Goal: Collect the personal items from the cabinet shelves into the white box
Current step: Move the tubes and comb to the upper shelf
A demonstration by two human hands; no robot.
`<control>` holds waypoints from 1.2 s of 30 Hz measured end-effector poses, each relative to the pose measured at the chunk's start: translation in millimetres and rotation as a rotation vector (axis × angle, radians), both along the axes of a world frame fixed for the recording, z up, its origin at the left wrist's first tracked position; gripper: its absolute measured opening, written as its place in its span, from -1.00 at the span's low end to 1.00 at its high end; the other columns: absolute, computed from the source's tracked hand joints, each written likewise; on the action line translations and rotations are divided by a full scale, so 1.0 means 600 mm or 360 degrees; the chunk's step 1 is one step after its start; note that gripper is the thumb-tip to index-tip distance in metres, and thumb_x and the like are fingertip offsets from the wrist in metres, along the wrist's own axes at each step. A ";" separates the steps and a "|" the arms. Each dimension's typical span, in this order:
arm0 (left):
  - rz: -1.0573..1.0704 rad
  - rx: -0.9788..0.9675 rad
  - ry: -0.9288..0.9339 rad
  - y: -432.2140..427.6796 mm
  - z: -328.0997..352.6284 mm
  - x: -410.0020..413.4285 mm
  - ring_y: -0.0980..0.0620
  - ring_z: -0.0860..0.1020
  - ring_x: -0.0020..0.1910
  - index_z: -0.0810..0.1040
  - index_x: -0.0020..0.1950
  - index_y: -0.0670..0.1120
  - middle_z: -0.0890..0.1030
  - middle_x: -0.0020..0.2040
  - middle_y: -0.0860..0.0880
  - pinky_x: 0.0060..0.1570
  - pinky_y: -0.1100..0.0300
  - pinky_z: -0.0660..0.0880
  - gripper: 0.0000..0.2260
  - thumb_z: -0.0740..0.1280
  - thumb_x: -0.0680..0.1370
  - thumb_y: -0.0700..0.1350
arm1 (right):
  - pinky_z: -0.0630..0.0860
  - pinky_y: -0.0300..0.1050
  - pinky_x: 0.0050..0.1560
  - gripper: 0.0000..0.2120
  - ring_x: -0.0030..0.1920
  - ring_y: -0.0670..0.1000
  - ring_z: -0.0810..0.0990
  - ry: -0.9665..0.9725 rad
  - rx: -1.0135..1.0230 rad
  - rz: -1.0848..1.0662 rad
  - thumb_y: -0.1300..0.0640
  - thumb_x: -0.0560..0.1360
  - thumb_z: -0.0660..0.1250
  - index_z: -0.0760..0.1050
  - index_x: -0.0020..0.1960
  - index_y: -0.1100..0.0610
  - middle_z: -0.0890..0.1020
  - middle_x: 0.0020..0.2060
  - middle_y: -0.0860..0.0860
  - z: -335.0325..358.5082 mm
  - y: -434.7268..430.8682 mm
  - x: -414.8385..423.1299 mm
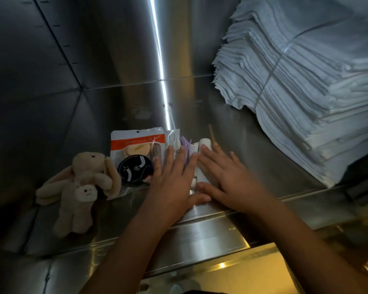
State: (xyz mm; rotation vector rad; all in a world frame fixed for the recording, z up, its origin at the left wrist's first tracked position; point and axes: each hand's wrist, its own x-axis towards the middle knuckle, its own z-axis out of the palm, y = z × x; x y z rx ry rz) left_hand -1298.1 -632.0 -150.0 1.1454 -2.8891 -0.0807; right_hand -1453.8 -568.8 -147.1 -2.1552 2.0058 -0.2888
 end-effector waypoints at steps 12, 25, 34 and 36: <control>-0.0253 0.0041 0.0247 0.083 -0.006 -0.047 -0.06 -0.16 0.48 -0.14 0.50 0.03 -0.11 0.53 -0.07 0.40 -0.06 -0.14 -0.42 -0.01 0.57 0.18 | -0.04 0.15 0.41 -0.40 0.49 0.09 -0.03 0.0158 -0.0084 -0.0885 -0.09 0.54 0.14 0.02 0.50 0.01 0.08 0.50 0.03 0.004 0.142 0.019; -0.0818 0.0148 0.0355 0.244 -0.015 -0.078 -0.06 -0.12 0.49 0.06 0.50 0.01 0.00 0.53 -0.06 0.40 -0.07 -0.16 -0.50 0.02 0.59 0.12 | -0.04 0.18 0.36 -0.43 0.47 0.13 0.09 0.0195 -0.0296 -0.1479 0.04 0.49 0.30 0.21 0.45 0.06 0.23 0.45 0.07 0.002 0.369 0.069; -0.1240 0.0237 0.0365 0.484 -0.010 -0.079 -0.06 -0.06 0.49 0.10 0.50 0.00 0.05 0.52 -0.06 0.40 -0.10 -0.10 -0.51 0.04 0.59 0.11 | -0.11 0.15 0.39 -0.45 0.49 0.10 0.00 0.0232 -0.0260 -0.1973 0.01 0.52 0.22 0.14 0.47 0.01 0.16 0.48 0.02 0.007 0.636 0.131; -0.1349 0.0232 0.0376 0.538 -0.009 -0.077 -0.08 -0.03 0.49 0.13 0.49 -0.02 0.09 0.52 -0.07 0.40 -0.11 -0.08 -0.51 0.07 0.59 0.10 | -0.09 0.18 0.38 -0.44 0.48 0.11 0.04 0.0219 -0.0271 -0.2059 0.02 0.51 0.25 0.16 0.46 0.01 0.19 0.47 0.02 0.005 0.692 0.147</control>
